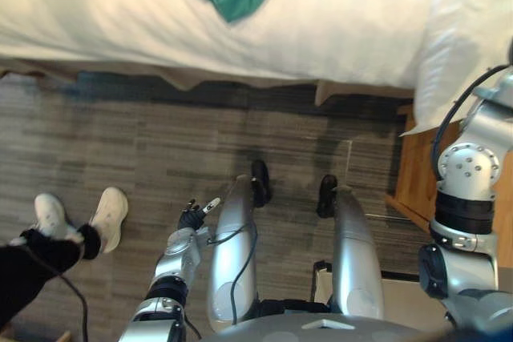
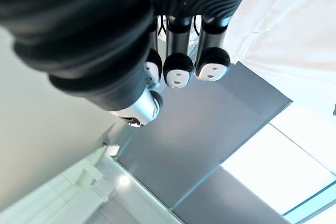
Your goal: Tidy the bed and pick cloth on bed and put in laundry
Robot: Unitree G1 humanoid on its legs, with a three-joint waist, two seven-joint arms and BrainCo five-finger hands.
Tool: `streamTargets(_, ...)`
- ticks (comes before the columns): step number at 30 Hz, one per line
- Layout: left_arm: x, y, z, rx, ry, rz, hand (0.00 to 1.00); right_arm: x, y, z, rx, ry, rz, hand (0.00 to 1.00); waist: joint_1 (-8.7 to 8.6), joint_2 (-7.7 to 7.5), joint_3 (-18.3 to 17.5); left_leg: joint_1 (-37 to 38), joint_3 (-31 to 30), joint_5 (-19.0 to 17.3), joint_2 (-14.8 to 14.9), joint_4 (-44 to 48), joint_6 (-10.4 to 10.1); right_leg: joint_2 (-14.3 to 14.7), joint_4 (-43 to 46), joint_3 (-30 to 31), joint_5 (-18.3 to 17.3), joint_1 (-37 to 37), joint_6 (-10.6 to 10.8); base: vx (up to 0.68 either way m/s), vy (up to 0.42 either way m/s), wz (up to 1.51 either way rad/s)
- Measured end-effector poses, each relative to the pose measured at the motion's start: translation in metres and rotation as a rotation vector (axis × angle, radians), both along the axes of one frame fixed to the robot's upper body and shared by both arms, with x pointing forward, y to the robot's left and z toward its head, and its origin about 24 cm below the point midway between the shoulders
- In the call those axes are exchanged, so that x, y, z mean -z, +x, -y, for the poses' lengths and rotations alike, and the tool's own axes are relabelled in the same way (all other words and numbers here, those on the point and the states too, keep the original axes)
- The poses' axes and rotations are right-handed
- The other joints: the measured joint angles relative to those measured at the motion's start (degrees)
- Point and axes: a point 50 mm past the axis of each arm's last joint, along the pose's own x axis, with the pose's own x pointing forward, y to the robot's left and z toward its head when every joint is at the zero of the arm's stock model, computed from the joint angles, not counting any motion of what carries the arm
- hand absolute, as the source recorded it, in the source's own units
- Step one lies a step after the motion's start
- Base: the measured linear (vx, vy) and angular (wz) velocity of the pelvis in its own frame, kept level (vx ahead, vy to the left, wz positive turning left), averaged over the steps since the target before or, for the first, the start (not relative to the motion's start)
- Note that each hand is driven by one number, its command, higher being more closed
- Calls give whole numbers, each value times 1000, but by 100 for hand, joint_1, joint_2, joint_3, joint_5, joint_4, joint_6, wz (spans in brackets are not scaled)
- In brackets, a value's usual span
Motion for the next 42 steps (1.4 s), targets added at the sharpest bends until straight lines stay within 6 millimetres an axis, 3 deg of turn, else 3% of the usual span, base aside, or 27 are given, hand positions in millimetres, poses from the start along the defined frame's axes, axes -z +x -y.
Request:
streamTargets(6,-11,17,4,-30,2,63,0,-15,3,2,3,71,6,100,68,52,86,-1338,-318,-320,106,1205,-36,-12,1395,31,-447,-1273,-53,-151,-82,14)
streamTargets(9,-16,25,7,-36,-6,78,0,-10,14,14,29,131,-57,100,96,46,94,-1987,-437,-327,153,1635,-18,-16,1872,30,-490,-1870,-75,-184,-62,9)
streamTargets(12,-13,23,6,-57,-27,47,0,9,26,38,32,260,-137,100,108,41,102,-2501,-522,-346,180,2047,-32,-19,2295,50,-515,-2349,-113,-173,-37,2)
streamTargets(16,-13,22,1,-99,-37,26,0,71,44,78,-12,507,-341,100,102,78,132,-2921,-532,-397,268,2518,15,1,2763,132,-574,-2792,-79,-149,-20,-7)
streamTargets(17,-13,22,1,-102,-38,25,0,83,45,81,-12,530,-380,100,102,79,132,-2965,-532,-402,279,2566,12,5,2807,140,-578,-2841,-83,-113,-19,-11)
streamTargets(20,-15,24,-3,-130,-63,19,0,161,52,75,-80,619,-587,100,87,79,133,-3011,-530,-405,412,2658,10,112,2858,165,-543,-2917,-87,-81,-32,-22)
streamTargets(21,-16,25,-4,-135,-66,23,0,198,49,62,-116,638,-686,100,84,75,130,-2912,-515,-420,480,2663,-12,159,2834,202,-508,-2848,-135,-60,-44,-22)
streamTargets(22,-16,26,-4,-137,-67,24,0,204,48,59,-123,639,-704,100,85,75,130,-2888,-510,-421,496,2663,-13,178,2827,207,-503,-2829,-131,-43,-48,-29)
streamTargets(24,-15,24,-7,-170,-87,24,0,252,42,32,-183,664,-856,100,58,74,130,-2557,-493,-427,612,2634,-13,281,2746,213,-465,-2536,-186,-45,-62,-28)
streamTargets(26,-16,24,-7,-178,-96,26,0,285,30,15,-205,701,-941,100,42,69,126,-2131,-459,-441,706,2469,-39,381,2533,201,-436,-2130,-183,-28,-58,-26)
streamTargets(29,-8,15,-13,-250,-125,-1,0,320,3,10,-158,643,-1054,100,-2,59,101,-1139,-288,-353,755,1826,-127,468,1832,198,-247,-1231,-249,-21,-41,-26)
streamTargets(33,5,-5,-17,-285,-132,-62,0,350,-30,9,-38,399,-1329,100,-58,11,-310,-17,11,-46,752,638,-178,539,568,150,198,-177,-248,19,3,-19)
streamTargets(36,14,-15,-1,-215,-137,-120,0,366,-47,-11,11,62,-1553,100,-72,-77,-707,1037,350,239,716,-405,-227,572,-517,132,594,780,-220,122,25,-16)
streamTargets(40,22,-22,20,-104,-140,-162,0,376,-62,-49,-82,-109,-1607,100,-86,-273,-1135,1978,625,536,616,-1503,-300,598,-1622,101,934,1697,-198,161,24,-5)
streamTargets(42,26,-29,19,-71,-117,-187,0,374,-66,-59,-93,-204,-1612,100,-83,-378,-1211,2463,751,651,552,-2022,-355,599,-2156,61,1082,2182,-190,181,12,3)
